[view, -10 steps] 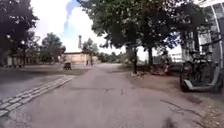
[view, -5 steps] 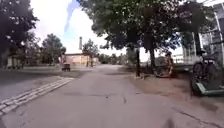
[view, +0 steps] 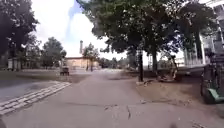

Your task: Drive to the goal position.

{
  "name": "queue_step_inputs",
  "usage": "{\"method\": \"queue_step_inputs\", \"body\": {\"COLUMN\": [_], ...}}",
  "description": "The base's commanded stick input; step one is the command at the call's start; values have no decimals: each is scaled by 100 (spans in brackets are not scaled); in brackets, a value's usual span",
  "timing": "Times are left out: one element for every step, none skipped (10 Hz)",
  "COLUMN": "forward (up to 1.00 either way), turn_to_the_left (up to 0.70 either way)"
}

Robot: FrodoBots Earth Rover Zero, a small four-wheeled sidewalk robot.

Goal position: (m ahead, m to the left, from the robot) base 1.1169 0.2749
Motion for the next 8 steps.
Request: {"method": "queue_step_inputs", "body": {"forward": [85, 85, 85, 85, 85, 85, 85, 85], "turn_to_the_left": [1, 1, 1, 1, 1, 1, 1, 1]}}
